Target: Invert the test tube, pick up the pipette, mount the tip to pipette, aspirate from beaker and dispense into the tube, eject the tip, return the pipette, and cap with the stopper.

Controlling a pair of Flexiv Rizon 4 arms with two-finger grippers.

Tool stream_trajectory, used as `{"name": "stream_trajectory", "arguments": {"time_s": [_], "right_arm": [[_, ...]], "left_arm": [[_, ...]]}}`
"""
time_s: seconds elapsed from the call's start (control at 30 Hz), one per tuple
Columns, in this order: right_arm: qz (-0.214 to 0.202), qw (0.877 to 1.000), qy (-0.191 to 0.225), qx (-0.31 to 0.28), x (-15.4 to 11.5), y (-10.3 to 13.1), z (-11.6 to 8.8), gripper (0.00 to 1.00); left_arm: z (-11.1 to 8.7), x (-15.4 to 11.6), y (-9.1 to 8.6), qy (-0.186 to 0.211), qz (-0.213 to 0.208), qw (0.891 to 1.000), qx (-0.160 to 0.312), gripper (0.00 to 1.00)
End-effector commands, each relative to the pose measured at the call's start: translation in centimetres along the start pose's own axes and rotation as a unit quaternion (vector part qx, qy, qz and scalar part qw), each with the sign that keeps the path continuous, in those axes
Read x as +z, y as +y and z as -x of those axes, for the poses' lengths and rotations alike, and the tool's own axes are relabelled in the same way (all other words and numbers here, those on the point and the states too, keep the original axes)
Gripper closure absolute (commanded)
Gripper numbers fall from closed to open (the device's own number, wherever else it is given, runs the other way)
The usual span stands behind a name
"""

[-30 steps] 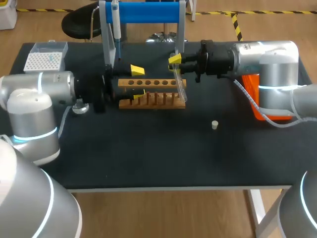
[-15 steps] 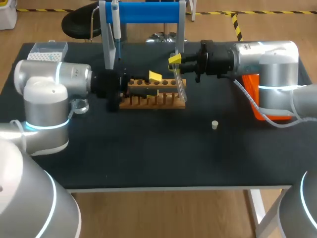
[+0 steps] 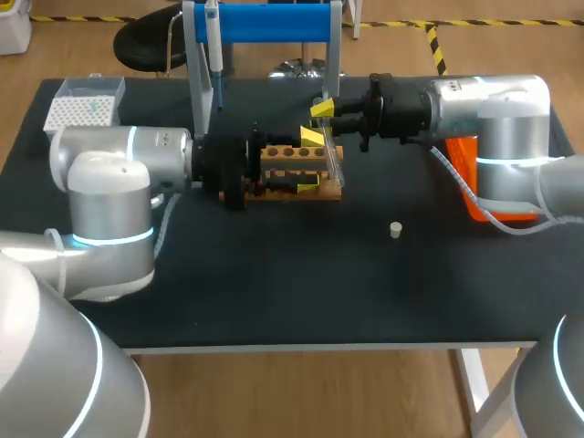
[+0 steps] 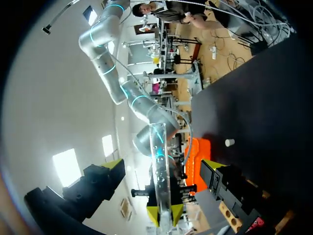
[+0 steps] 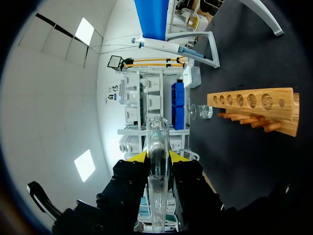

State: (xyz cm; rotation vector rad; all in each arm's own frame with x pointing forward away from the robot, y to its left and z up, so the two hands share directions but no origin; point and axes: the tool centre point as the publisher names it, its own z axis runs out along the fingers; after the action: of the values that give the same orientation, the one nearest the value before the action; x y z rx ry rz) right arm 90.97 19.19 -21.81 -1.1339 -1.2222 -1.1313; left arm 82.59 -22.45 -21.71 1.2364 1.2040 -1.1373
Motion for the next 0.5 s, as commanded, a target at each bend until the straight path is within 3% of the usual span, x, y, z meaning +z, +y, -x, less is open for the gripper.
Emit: {"name": "stream_trajectory", "arguments": {"time_s": [0.03, 0.5], "right_arm": [[0.000, 1.000, -0.002, 0.000, 0.0, -0.1, -0.1, 1.00], [0.000, 1.000, -0.002, 0.000, 0.0, -0.1, -0.1, 1.00]], "left_arm": [[-0.3, 1.2, 0.0, -0.010, 0.005, 1.000, -0.016, 0.00], [0.3, 2.6, 0.4, -0.005, 0.015, 0.999, -0.030, 0.00]]}}
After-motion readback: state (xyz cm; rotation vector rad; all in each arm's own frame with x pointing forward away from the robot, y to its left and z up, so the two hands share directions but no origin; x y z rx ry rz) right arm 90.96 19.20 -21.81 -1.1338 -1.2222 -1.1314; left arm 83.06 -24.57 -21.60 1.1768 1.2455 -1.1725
